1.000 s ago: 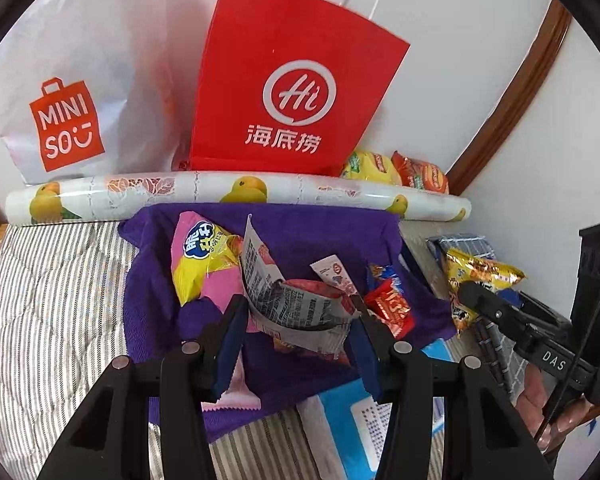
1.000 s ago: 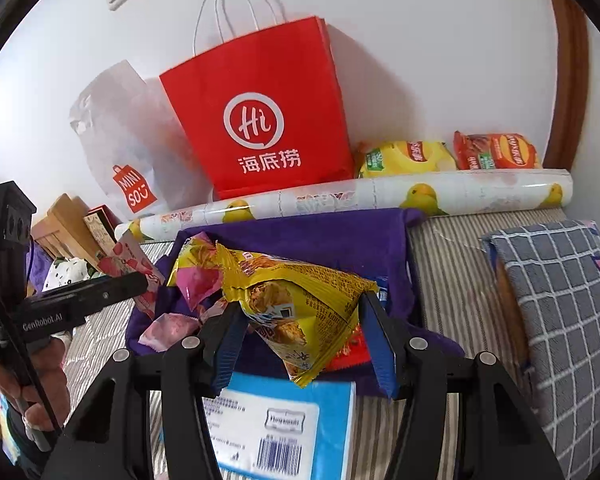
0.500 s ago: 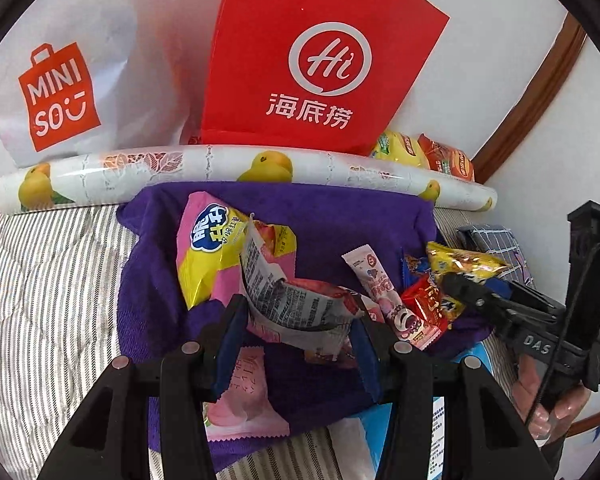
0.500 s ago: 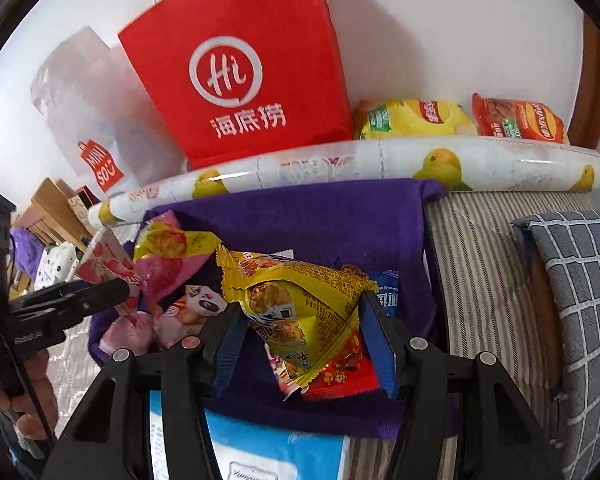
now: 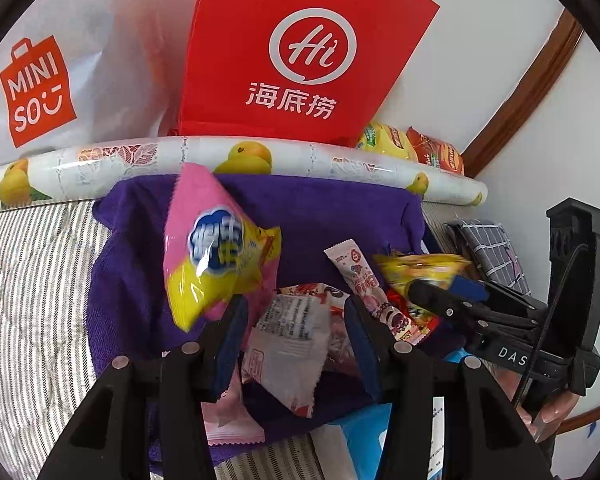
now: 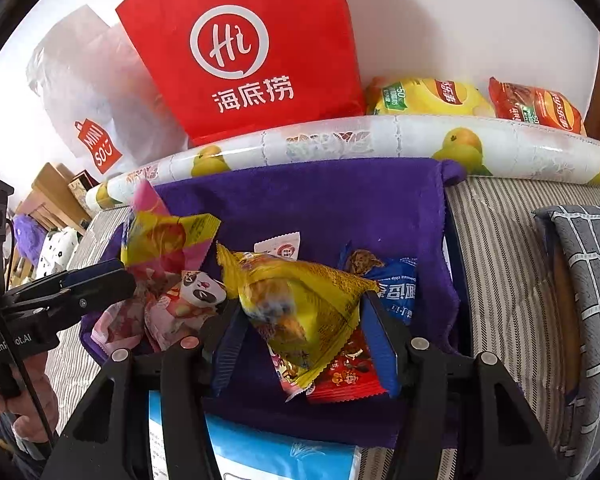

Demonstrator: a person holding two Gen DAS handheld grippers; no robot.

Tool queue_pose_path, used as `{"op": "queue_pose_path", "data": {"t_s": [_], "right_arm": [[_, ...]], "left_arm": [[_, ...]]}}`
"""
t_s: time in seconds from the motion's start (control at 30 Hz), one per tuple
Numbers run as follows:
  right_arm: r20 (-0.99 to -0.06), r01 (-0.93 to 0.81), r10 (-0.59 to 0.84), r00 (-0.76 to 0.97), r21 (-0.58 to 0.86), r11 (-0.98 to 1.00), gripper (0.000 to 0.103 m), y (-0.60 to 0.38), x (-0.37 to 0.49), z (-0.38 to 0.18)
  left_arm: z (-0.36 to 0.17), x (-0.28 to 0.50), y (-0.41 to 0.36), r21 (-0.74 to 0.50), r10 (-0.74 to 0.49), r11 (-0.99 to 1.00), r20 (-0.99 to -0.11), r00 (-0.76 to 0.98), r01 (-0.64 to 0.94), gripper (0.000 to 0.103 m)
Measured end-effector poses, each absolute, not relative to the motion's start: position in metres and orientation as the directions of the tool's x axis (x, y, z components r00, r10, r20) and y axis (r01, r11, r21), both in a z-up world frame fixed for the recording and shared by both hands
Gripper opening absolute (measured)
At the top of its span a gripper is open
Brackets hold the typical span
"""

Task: Organize snacks
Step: 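Open the right tool to drop the yellow bag while the left tool drops the white bag, then move the right tool to the green snack bag on the bed and grasp it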

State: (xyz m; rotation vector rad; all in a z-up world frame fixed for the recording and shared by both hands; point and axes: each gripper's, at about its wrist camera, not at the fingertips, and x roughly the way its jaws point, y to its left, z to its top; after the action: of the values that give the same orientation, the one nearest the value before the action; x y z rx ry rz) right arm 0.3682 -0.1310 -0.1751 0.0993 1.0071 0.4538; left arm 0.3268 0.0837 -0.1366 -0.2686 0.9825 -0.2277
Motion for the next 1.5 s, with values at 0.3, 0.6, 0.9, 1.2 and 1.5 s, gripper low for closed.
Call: {"op": "queue_pose_path", "data": {"t_s": [0.3,0.6,0.9,1.2,1.5], "right_arm": [[-0.774,-0.347,0.437,0.458,0.297,0.89,0.065,-0.13,0.355,-0.156],[-0.733,-0.333,0.443,0.516,0.305,0.892,0.065,-0.144,0.317,-0.126],[-0.694,-0.346,0.467,0.548,0.32,0.882,0.065,-0.153,0.254,-0.101],[-0.69,-0.323,0.473,0.547,0.347,0.88,0.059,-0.161,0.2,-0.104],[-0.688,-0.288,0.403,0.604,0.282,0.915,0.059,-0.168,0.165,-0.095]], "left_arm": [[-0.126,0.316,0.081,-0.326,-0.316,0.942,-0.774,0.548,0.083,0.06],[-0.11,0.286,0.086,-0.319,-0.295,0.946,-0.777,0.556,0.056,0.06],[-0.088,0.238,0.09,-0.311,-0.278,0.949,-0.765,0.581,0.044,0.06],[-0.08,0.193,0.094,-0.316,-0.267,0.949,-0.764,0.587,0.019,0.06],[-0.078,0.157,0.095,-0.348,-0.289,0.937,-0.737,0.611,0.024,0.06]]}}
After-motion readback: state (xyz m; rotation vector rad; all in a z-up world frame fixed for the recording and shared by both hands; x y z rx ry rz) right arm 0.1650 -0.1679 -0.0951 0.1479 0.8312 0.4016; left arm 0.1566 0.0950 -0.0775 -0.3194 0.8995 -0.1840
